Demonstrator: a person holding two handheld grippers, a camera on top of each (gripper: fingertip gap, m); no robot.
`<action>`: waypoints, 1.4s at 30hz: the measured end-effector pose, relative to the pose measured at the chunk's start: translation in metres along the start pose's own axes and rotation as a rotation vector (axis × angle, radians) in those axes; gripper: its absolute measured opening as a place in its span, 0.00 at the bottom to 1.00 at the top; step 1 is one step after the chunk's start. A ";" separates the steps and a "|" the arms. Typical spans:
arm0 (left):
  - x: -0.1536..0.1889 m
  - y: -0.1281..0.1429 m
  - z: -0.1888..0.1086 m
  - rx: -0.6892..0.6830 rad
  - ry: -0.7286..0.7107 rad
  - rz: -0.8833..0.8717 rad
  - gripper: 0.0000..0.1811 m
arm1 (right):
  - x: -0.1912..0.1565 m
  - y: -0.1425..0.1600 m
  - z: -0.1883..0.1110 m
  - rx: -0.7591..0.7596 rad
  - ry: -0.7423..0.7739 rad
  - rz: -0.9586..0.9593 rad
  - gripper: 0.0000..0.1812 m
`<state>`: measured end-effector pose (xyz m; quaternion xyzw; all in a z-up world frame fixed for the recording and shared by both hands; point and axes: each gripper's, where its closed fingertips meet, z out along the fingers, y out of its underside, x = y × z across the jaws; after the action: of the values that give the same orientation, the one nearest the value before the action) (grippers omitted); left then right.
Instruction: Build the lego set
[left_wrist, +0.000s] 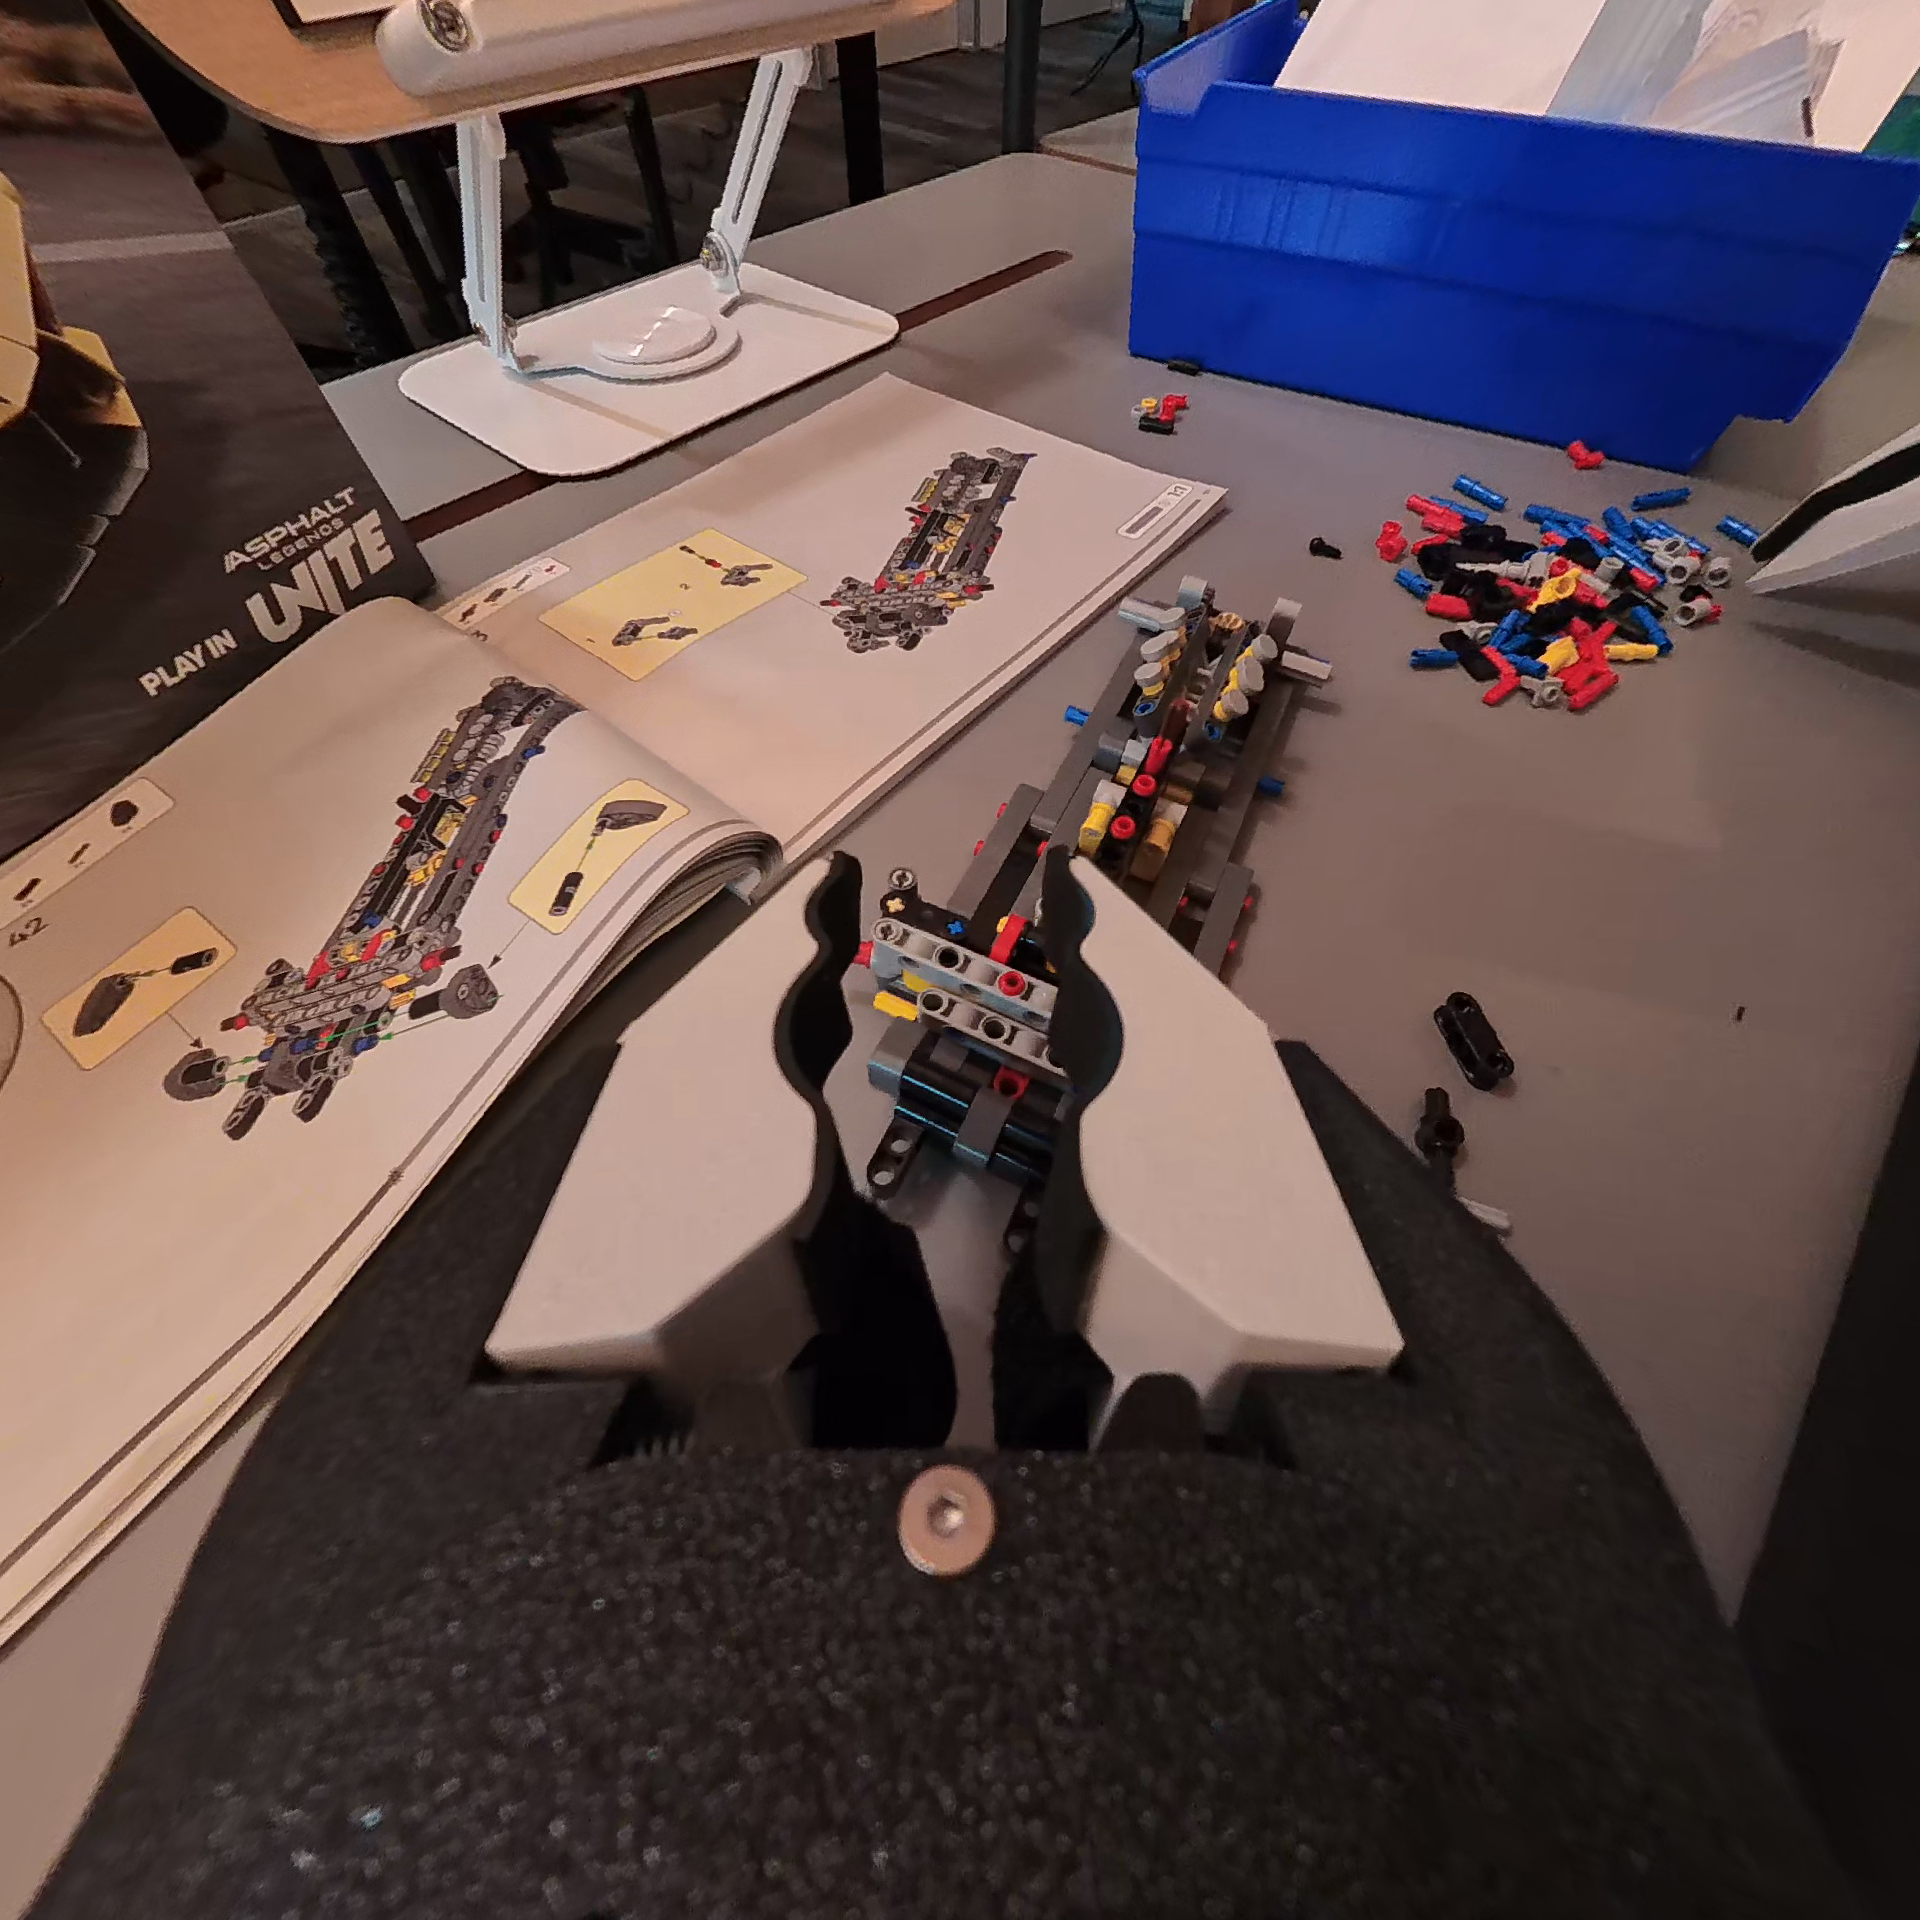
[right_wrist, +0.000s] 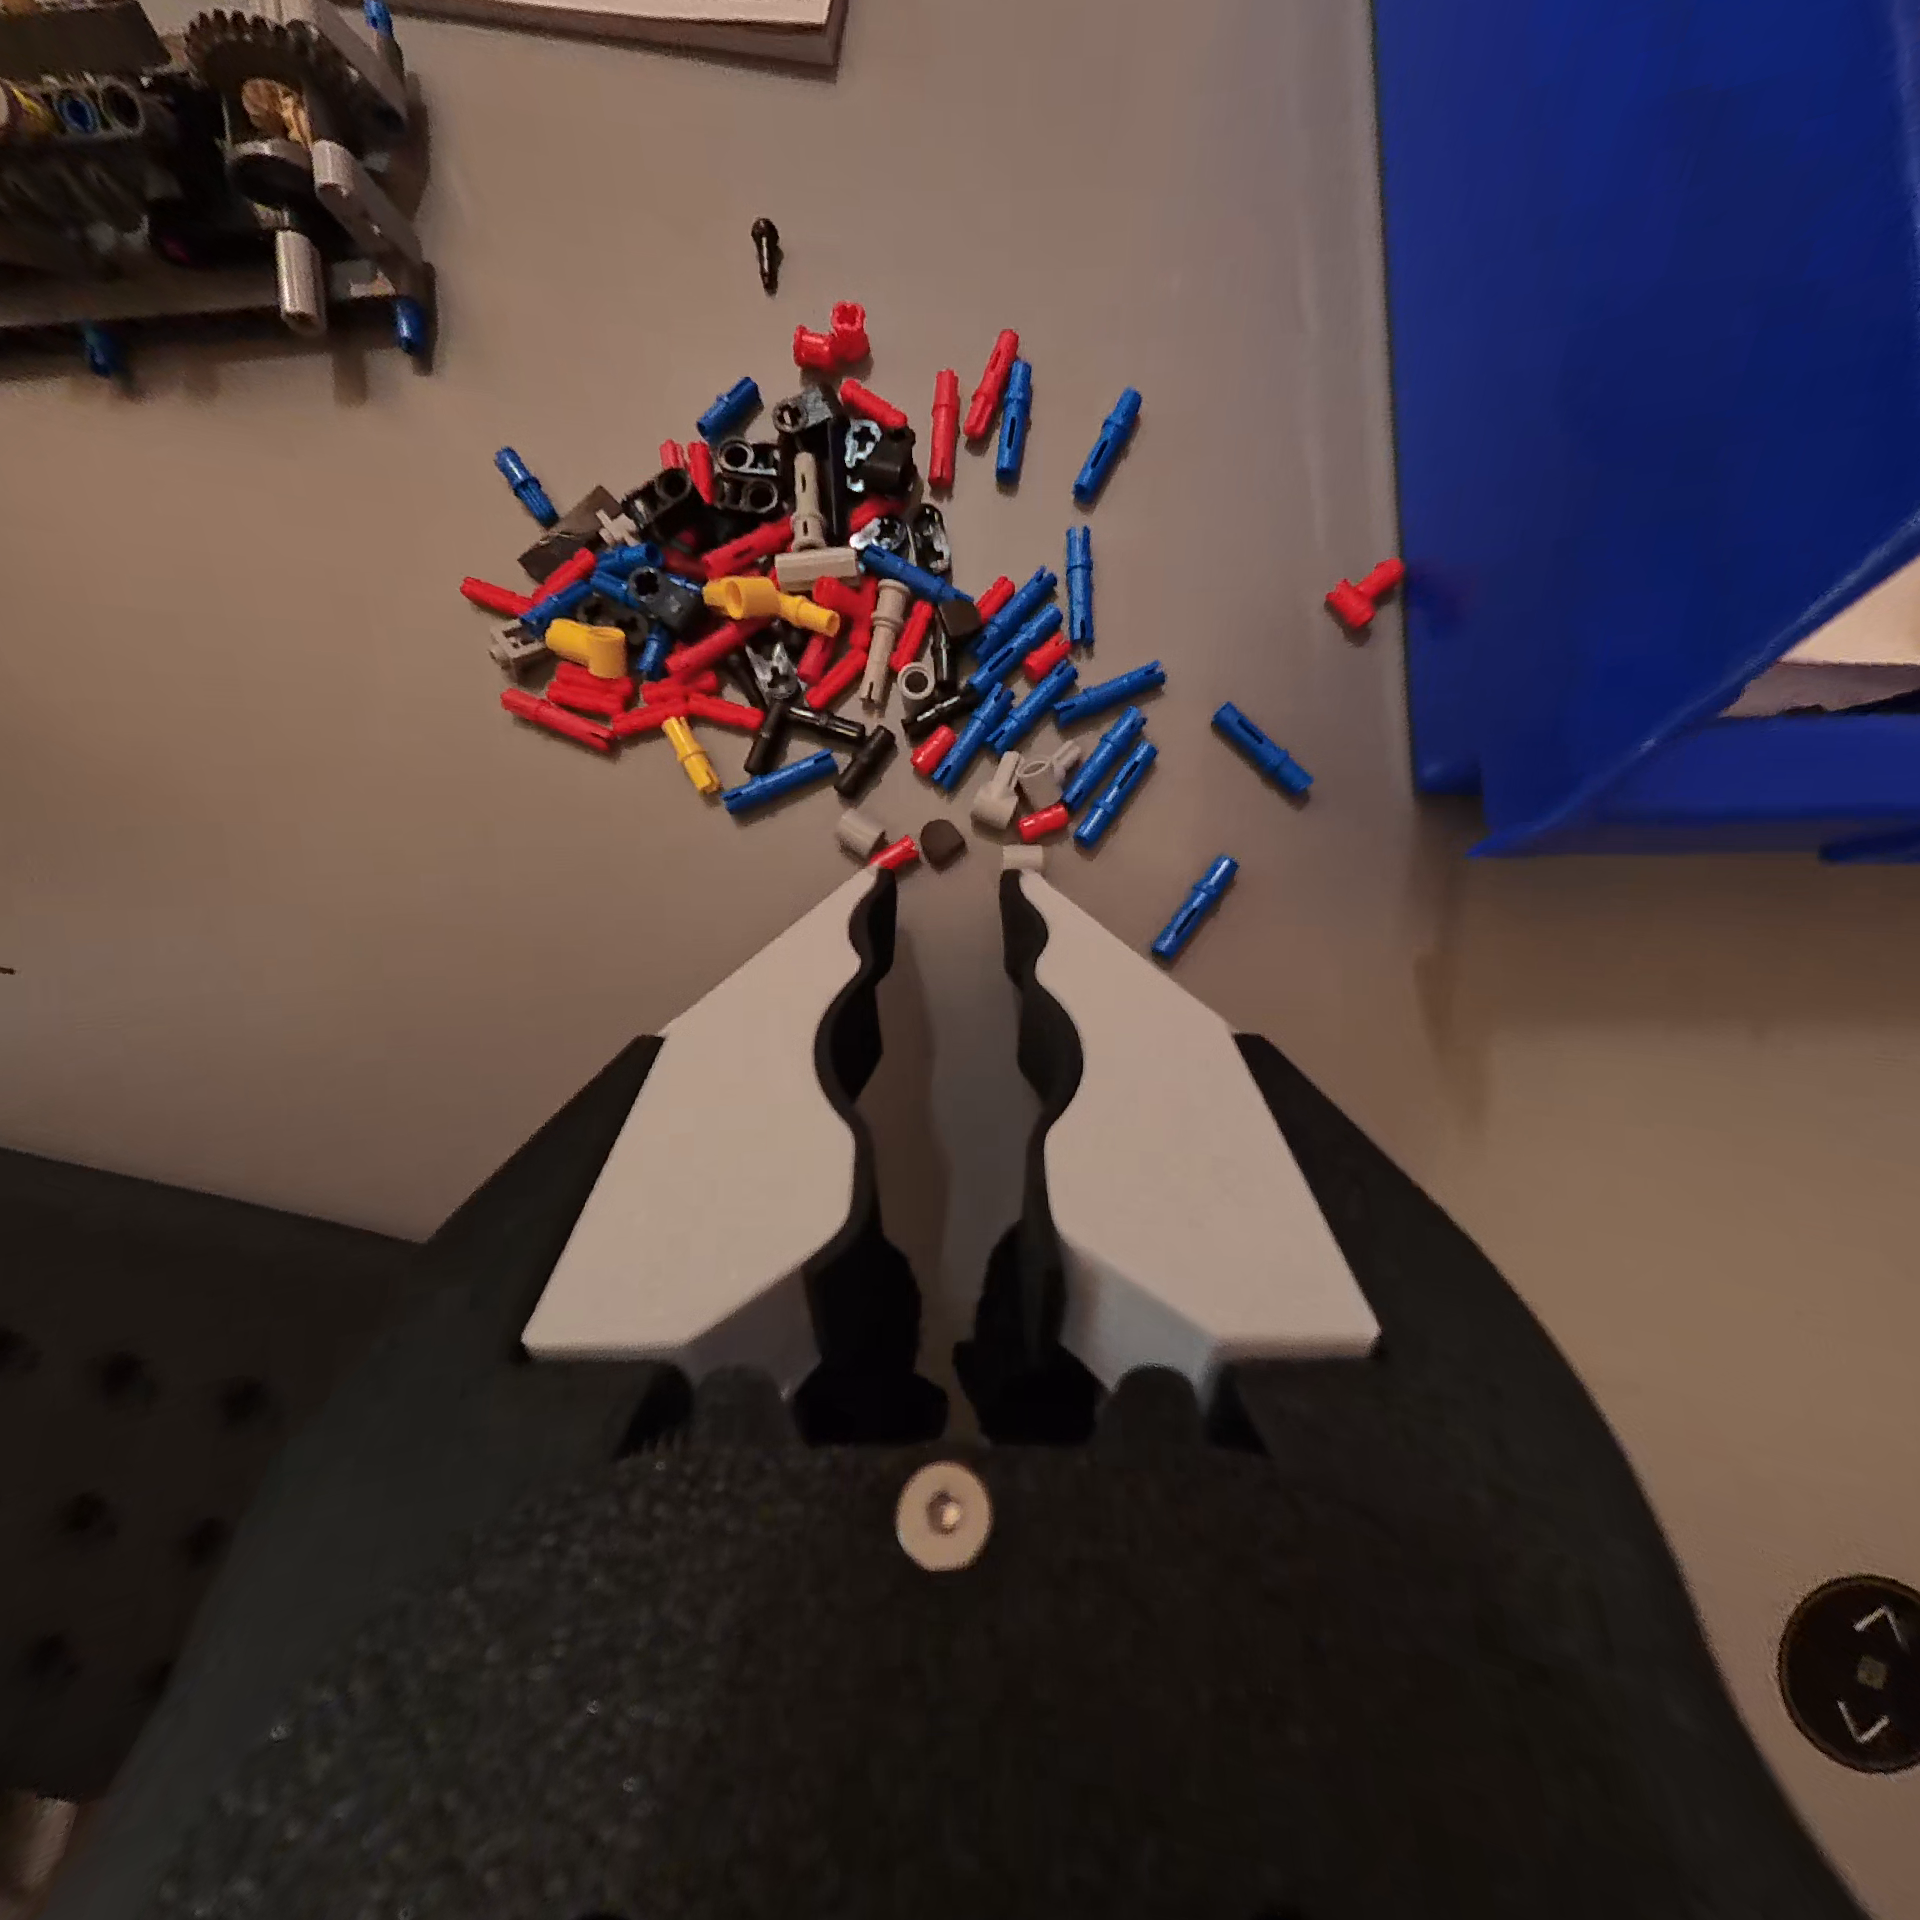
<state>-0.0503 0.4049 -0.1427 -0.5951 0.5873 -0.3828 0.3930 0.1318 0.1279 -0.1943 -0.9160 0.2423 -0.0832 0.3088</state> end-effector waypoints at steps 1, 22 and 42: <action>0.000 0.000 0.000 -0.001 0.000 0.000 0.18 | -0.001 -0.001 0.001 0.003 -0.003 -0.002 0.10; 0.000 0.003 0.001 -0.016 -0.014 0.032 0.18 | -0.009 -0.045 0.020 0.124 -0.008 0.032 0.07; -0.001 0.006 0.002 -0.027 -0.014 0.036 0.18 | -0.028 -0.045 0.040 0.063 -0.144 0.081 0.05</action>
<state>-0.0504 0.4056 -0.1490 -0.5925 0.6000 -0.3636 0.3959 0.1373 0.1934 -0.1988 -0.8988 0.2537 -0.0121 0.3572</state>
